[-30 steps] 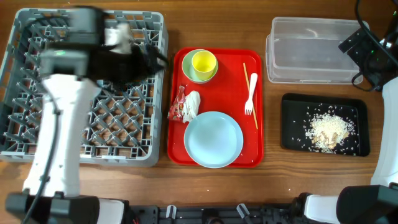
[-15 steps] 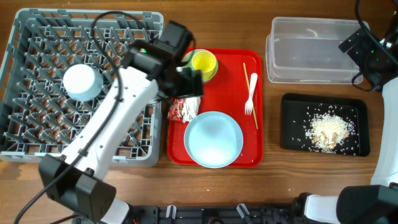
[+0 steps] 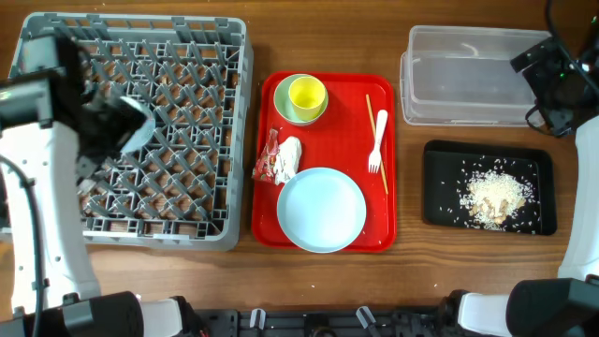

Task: Sort waste into correct bins and load items into the dishwasher rack

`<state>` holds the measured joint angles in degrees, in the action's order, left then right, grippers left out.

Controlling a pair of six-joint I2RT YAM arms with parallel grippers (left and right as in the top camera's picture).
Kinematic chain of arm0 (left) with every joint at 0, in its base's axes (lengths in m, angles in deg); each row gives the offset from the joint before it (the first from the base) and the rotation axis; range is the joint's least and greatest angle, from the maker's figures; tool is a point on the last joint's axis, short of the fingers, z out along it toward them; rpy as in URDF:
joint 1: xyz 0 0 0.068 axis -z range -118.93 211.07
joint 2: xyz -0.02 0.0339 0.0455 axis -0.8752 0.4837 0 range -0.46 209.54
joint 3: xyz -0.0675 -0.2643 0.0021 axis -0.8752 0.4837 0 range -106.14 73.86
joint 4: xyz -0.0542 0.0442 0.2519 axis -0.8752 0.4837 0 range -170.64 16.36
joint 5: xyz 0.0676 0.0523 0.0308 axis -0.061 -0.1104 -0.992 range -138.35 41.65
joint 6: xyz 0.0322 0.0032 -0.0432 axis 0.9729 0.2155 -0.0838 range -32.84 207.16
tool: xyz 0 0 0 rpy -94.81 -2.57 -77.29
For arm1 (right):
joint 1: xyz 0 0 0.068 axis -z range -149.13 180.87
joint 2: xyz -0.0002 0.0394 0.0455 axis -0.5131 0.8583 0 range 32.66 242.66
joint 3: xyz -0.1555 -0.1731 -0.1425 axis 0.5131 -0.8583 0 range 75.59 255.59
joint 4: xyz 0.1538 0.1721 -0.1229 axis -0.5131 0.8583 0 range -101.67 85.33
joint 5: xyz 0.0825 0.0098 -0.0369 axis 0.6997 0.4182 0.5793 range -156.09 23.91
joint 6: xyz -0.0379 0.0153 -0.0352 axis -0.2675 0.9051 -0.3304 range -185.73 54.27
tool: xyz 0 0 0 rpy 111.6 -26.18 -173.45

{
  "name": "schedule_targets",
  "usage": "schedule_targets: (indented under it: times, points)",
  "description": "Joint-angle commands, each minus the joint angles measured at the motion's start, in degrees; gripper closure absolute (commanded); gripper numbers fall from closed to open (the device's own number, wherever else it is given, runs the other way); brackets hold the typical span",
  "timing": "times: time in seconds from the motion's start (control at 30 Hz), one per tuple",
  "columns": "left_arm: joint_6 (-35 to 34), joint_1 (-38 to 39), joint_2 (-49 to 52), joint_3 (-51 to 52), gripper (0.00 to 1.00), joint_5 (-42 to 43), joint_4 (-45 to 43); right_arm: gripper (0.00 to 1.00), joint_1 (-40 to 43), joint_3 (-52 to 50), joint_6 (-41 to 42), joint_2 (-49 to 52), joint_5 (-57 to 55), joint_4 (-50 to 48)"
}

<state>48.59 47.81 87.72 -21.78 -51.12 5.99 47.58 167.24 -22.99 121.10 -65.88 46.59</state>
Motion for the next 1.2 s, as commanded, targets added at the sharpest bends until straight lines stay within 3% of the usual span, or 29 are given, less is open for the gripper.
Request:
schedule_targets:
  times: [0.0, 0.1, 0.17, 0.2, 0.23, 0.27, 0.5, 0.63, 0.73, 1.1, 1.17]
  points:
    - [-1.3, -2.8, -0.3, -0.8, 0.0, -0.3, 0.3, 0.02, -1.0, 0.4, -0.2, 0.8, 23.1, -0.6]
    - [-1.3, -3.3, -0.3, -0.8, 0.0, -0.3, 0.2, 0.11, -6.0, -0.5, -13.3, 1.6, 34.3, -0.4]
    - [-1.3, -3.3, -0.3, -0.8, 0.0, -0.3, 0.2, 0.12, -12.3, -2.0, -18.3, 2.1, 32.1, 0.7]
    - [-1.3, -3.3, -0.3, -0.8, 0.0, -0.3, 0.2, 0.12, -16.7, -3.2, -18.6, 2.6, 27.8, 1.0]
    - [-1.3, -3.3, -0.3, -0.8, 0.0, -0.3, 0.2, 0.02, -20.4, -4.2, -18.3, 3.1, 24.2, 0.9]
    - [-1.3, -3.3, -0.3, -0.8, 0.0, -0.3, 0.2, 0.0, -24.6, -5.1, -17.8, 4.0, 20.4, 0.7]
    - [-1.3, -3.3, -0.3, -0.8, 0.0, -0.3, 0.2, 0.0, -44.4, -6.9, -16.6, 12.6, 9.4, -6.8]
    - [-1.3, -3.3, -0.3, -0.8, 0.0, -0.3, 0.2, 0.33, -49.4, -6.9, -13.7, 17.7, 7.5, -11.0]
    - [-1.3, -3.3, -0.3, -0.8, 0.0, -0.3, 0.2, 0.42, -52.2, -6.9, -12.2, 21.7, 6.8, -13.6]
    - [-1.3, -3.3, -0.3, -0.8, 0.0, -0.3, 0.2, 0.43, -57.4, -6.9, -5.9, 31.0, 4.0, -18.0]
    - [-1.3, -3.3, -0.3, -0.8, 0.0, -0.3, 0.2, 0.48, -57.7, -6.9, -5.0, 31.1, 2.1, -17.8]
